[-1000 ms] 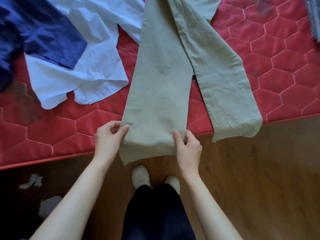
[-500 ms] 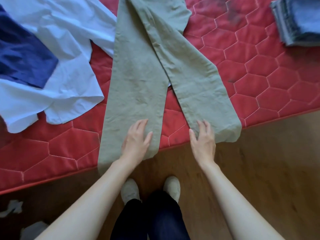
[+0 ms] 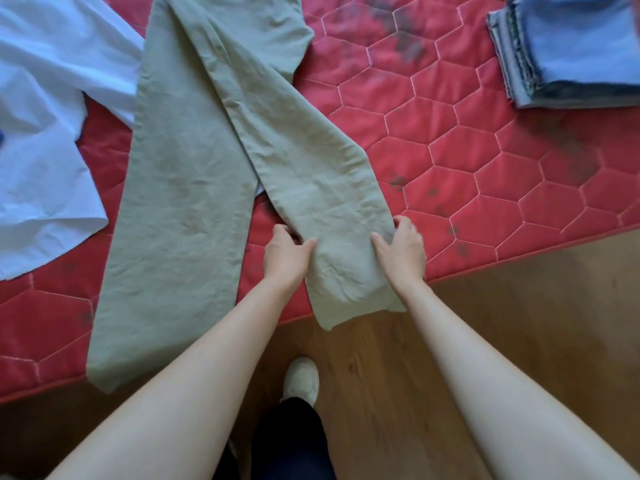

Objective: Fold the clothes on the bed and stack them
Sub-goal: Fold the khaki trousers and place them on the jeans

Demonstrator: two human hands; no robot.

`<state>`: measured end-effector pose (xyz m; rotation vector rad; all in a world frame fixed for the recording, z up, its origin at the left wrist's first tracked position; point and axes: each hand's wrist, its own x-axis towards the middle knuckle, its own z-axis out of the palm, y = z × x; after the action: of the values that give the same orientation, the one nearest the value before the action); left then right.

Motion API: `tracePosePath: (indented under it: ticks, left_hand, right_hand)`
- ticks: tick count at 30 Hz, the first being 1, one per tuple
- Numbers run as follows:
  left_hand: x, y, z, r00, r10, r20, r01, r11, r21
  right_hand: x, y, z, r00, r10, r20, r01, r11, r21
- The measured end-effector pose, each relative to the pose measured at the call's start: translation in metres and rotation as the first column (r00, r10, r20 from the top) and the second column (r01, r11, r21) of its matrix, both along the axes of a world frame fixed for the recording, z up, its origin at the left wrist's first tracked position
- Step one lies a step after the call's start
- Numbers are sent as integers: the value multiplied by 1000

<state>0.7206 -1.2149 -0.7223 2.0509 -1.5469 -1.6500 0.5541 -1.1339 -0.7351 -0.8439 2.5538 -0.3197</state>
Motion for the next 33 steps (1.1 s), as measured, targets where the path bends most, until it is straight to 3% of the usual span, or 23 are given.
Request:
tracePosePath:
  ticks: [3, 7, 15, 20, 23, 26, 28, 31, 33]
  left_hand:
    - [6, 8, 0, 997, 63, -44, -60, 996, 63]
    - [28, 12, 14, 956, 215, -200, -201, 975, 91]
    - [122, -3, 94, 966, 42, -254, -113, 957, -269]
    - [212, -27, 131, 958, 18, -285, -108, 947, -304]
    - [264, -33, 122, 975, 14, -221, -68, 969, -239]
    - [302, -28, 91, 996, -65, -57, 53, 982, -182]
    - [317, -27, 76, 995, -96, -8, 93, 980, -174]
    - [330, -34, 70, 991, -68, -114, 38, 967, -250]
    - [336, -32, 63, 989, -62, -136, 20, 956, -291]
  right_hand:
    - [3, 4, 4, 986, -88, 139, 89, 996, 1]
    - [19, 13, 27, 965, -161, 209, 197, 967, -163]
    - [116, 20, 113, 946, -31, 321, 160, 909, -384]
    - [208, 22, 152, 934, -30, 356, 219, 835, -505]
    - [261, 27, 137, 908, -60, 415, 260, 857, -445]
    - [305, 33, 104, 860, -140, 490, 275, 937, -216]
    - [322, 35, 94, 867, -189, 460, 310, 929, -202]
    - [328, 35, 99, 919, -166, 358, 326, 830, -452]
    - [332, 37, 96, 938, -179, 296, 315, 799, -513]
